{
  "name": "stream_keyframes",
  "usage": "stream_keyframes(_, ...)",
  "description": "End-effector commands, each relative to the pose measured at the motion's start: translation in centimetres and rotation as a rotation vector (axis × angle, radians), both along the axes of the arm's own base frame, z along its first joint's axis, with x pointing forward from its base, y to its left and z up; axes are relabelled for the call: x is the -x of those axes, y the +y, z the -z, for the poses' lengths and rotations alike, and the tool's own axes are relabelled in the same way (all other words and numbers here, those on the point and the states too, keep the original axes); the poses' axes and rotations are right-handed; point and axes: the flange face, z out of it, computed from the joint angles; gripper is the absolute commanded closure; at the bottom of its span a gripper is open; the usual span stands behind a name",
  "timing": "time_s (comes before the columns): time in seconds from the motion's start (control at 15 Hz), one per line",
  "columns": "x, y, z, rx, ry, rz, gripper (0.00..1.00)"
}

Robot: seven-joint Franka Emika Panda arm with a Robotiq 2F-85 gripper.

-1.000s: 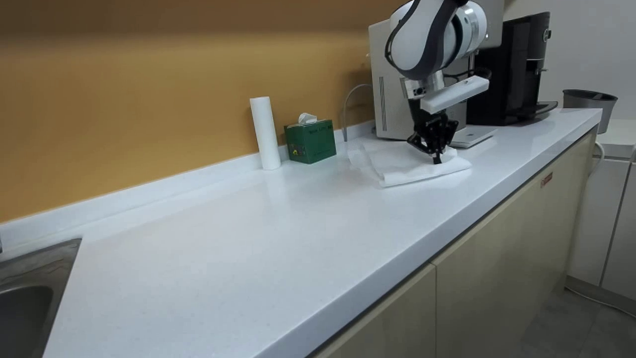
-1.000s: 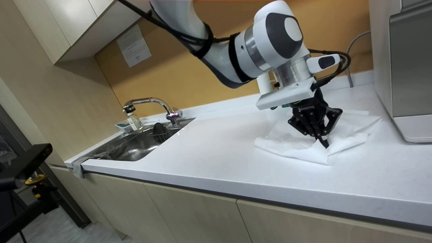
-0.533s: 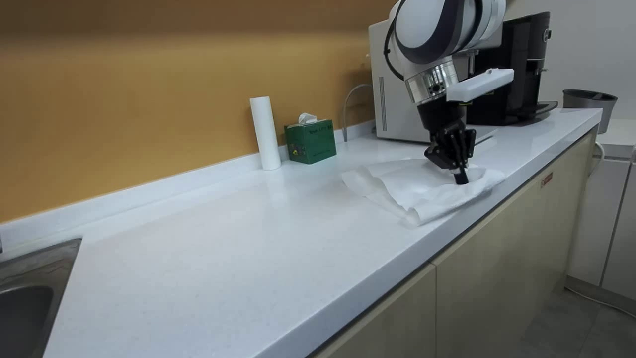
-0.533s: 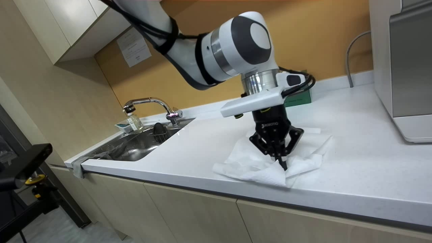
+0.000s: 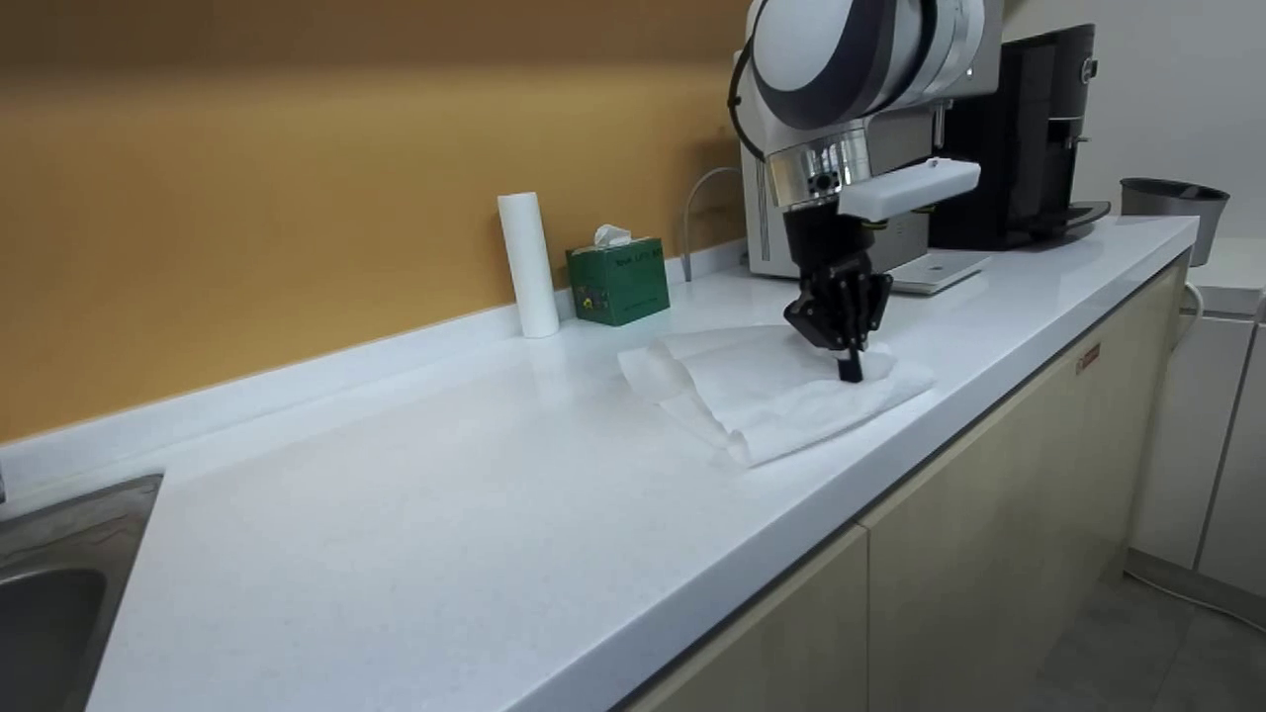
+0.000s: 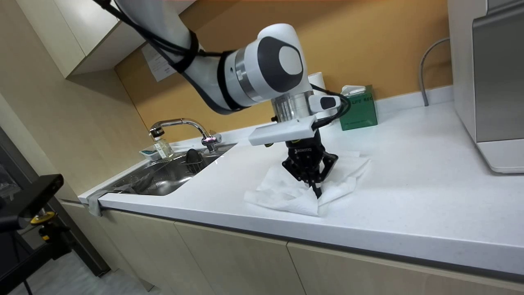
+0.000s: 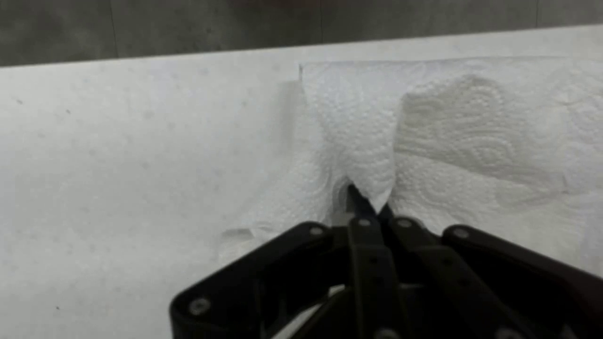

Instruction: Use the white napkin to wipe the counter.

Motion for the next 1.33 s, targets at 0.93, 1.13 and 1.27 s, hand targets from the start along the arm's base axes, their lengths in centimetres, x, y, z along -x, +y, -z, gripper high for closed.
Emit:
stream_keyframes(0.93,-3.6,-1.9,-3.8,0.014,-0.273,0.173,0.45)
stream_keyframes(1.13,-3.2,-2.5,-7.4,0.013,-0.312,0.177,0.24)
stream_keyframes(1.27,-2.9,-3.0,-9.8,0.021,-0.315,0.185,0.1)
